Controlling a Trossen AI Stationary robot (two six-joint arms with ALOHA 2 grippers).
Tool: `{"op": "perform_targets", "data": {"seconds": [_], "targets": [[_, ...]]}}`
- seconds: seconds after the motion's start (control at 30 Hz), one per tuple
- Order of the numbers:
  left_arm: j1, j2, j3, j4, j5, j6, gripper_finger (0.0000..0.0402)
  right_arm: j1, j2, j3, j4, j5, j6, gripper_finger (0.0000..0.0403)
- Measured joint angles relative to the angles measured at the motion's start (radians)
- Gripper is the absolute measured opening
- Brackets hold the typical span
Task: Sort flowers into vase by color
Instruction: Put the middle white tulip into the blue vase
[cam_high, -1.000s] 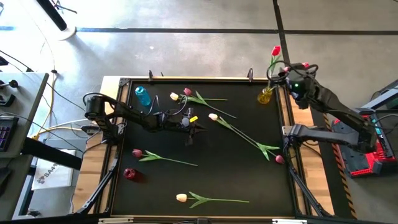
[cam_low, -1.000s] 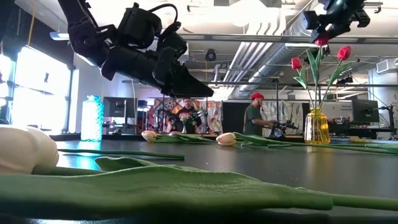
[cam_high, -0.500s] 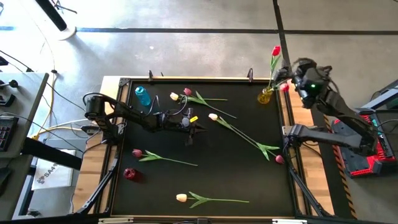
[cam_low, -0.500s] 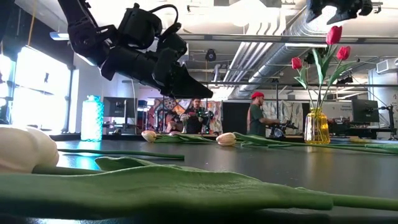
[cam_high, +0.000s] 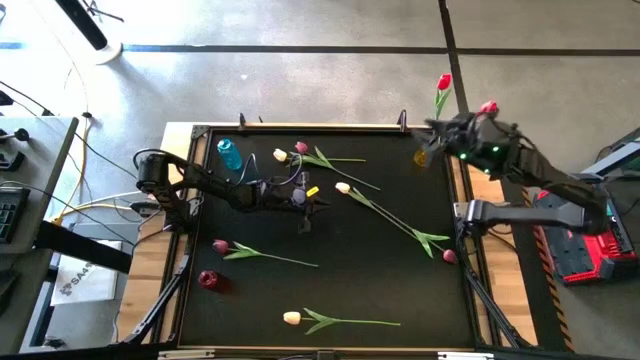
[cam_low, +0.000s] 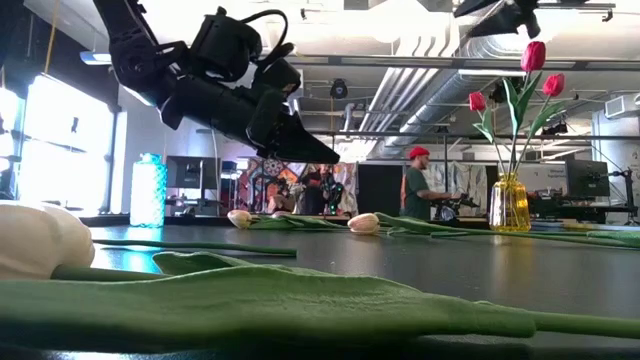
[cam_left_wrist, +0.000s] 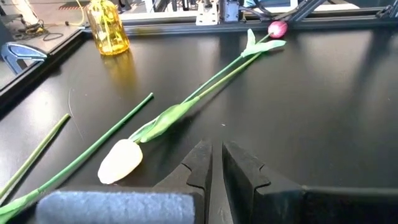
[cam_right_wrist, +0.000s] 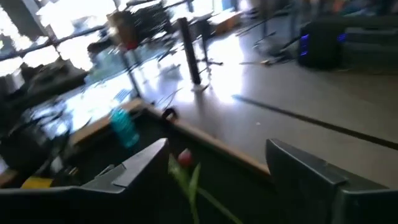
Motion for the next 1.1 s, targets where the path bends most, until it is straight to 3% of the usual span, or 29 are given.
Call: {"op": "perform_targets", "data": {"seconds": [0.23, 0.43, 0.73, 1.1], "targets": [[0.0, -0.01, 0.0, -0.053, 0.001, 0.031, 0.0026, 0.301, 0.15, 0.0, 0.066, 0.262, 0.005, 0.0213], [0.0, -0.15, 0.0, -0.262, -0.036, 0.048, 0.0026, 0.511, 0.291, 0.0, 0.049, 0.479, 0.055, 0.0181], [-0.033, -0.199, 0.0, -0.377, -0.069, 0.023, 0.0026, 0.62, 0.492, 0.0, -0.085, 0.406, 0.325, 0.0154], [-0.068, -0.2, 0.0, -0.449, -0.072, 0.022, 0.0026, 0.687, 0.754, -0.001, -0.315, 0.356, 0.701, 0.0151]]}}
